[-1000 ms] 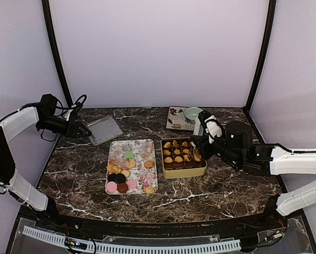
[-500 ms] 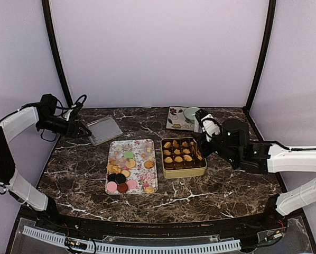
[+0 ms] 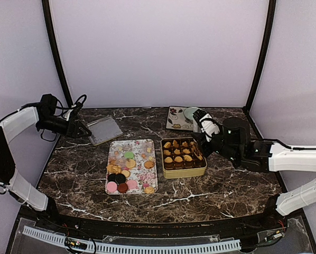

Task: Pack the cookies
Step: Place the fake cookies in the empty pocket of the box.

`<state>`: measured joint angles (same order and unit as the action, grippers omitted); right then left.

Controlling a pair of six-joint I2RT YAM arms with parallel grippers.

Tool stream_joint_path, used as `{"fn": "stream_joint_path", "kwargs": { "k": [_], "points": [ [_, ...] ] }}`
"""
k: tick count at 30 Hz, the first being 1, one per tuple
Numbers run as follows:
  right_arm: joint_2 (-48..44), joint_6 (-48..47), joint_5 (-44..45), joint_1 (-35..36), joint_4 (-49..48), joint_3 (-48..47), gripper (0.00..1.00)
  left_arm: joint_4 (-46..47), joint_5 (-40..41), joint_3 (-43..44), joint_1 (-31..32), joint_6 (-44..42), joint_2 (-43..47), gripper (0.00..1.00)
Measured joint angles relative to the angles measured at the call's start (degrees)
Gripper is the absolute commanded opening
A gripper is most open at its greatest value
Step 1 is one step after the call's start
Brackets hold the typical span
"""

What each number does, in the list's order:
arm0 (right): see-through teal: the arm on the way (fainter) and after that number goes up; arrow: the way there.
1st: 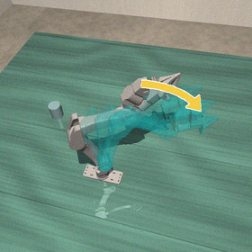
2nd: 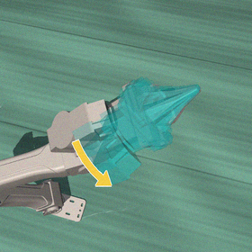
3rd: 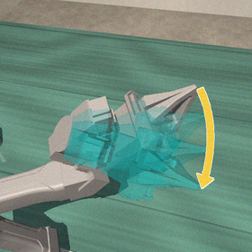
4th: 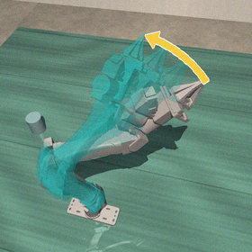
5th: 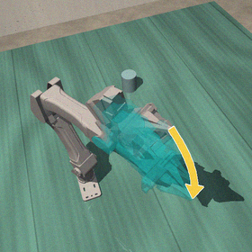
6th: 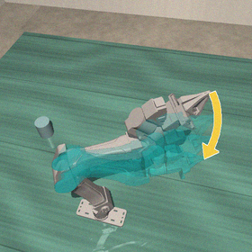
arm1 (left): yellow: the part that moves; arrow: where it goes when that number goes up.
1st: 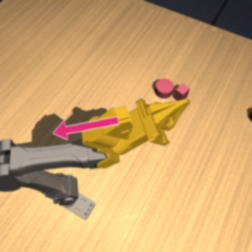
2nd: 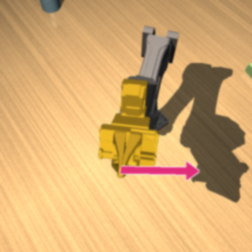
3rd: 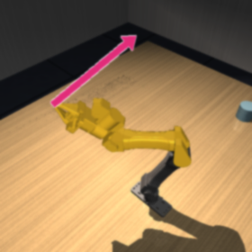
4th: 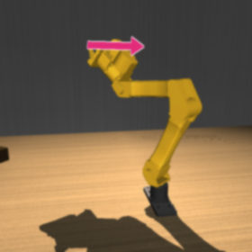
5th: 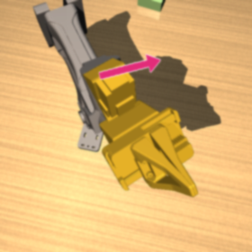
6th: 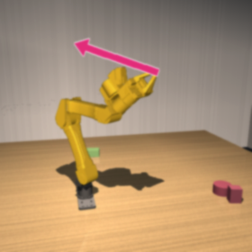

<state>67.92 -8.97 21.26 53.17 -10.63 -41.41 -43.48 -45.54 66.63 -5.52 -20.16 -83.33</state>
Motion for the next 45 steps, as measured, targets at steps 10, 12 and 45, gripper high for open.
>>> {"fn": "stream_joint_path", "kwargs": {
  "k": [10,12,45],
  "points": [
    [0.0,-5.22,-6.97,-2.1,3.17,-1.49,0.16,-0.02,0.02,0.0,0.0,0.0,0.0,0.89],
    [0.0,-5.66,-8.92,-3.04,4.04,-2.03,0.16,-0.02,0.0,0.0,0.0,0.02,0.0,0.89],
    [3.37,-6.29,-19.87,-8.5,1.73,-1.6,0.2,-0.11,0.09,0.63,0.0,0.0,0.0,0.89]
  ]
}}
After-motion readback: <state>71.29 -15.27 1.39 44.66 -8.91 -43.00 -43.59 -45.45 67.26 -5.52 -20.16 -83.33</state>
